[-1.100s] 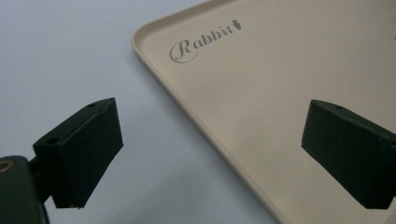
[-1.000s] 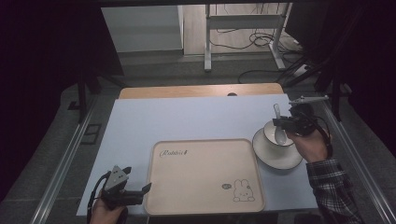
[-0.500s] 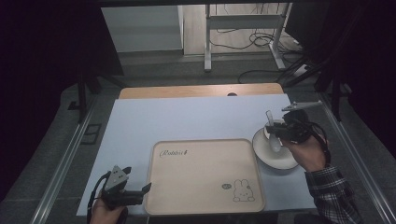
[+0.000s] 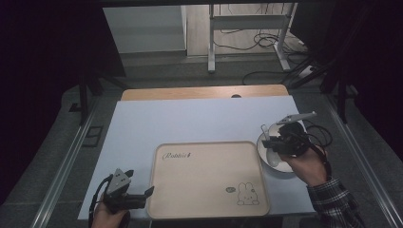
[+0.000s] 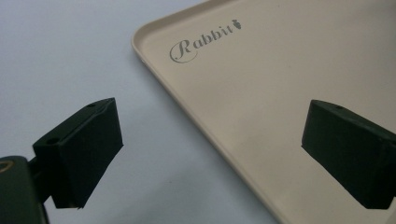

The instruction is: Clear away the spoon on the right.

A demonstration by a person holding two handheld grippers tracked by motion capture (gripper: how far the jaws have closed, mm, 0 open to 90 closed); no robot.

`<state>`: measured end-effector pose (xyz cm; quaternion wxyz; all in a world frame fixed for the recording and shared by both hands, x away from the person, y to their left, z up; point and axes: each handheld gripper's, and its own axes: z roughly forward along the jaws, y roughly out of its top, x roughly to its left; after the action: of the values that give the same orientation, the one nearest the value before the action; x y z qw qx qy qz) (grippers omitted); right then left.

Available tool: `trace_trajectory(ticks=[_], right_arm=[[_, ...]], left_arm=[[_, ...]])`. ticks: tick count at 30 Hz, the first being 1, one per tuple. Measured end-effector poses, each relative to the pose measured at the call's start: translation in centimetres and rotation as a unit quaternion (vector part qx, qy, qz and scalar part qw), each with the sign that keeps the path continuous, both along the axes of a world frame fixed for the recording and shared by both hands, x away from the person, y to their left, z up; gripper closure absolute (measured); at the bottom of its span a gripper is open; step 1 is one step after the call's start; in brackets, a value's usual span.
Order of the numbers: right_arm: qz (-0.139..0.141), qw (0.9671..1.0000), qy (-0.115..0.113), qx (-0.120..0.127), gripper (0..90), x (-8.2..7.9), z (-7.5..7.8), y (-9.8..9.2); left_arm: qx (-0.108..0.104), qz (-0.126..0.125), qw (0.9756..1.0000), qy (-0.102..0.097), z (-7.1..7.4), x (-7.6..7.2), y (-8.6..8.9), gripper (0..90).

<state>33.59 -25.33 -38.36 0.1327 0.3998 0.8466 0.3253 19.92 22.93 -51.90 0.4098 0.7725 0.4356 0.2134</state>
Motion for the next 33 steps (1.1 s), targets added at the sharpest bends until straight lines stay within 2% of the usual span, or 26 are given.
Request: trace_trajectory(ticks=[14,25,33], right_arm=[[0.033,0.9991,0.025,-0.011,74.9,-1.6,-1.7,1.9],[0.055,0.9970,0.051,-0.017,74.9,-2.5,-3.7,3.4],[0.066,0.9951,0.070,-0.024,74.9,-2.6,-5.8,4.3]], left_arm=[[0.004,-0.002,1.0000,-0.001,0.0,0.0,-0.1,4.9],[0.007,-0.002,1.0000,-0.001,0.0,0.0,-0.2,4.9],[0.009,-0.002,1.0000,-0.002,0.0,0.0,-0.2,4.9]])
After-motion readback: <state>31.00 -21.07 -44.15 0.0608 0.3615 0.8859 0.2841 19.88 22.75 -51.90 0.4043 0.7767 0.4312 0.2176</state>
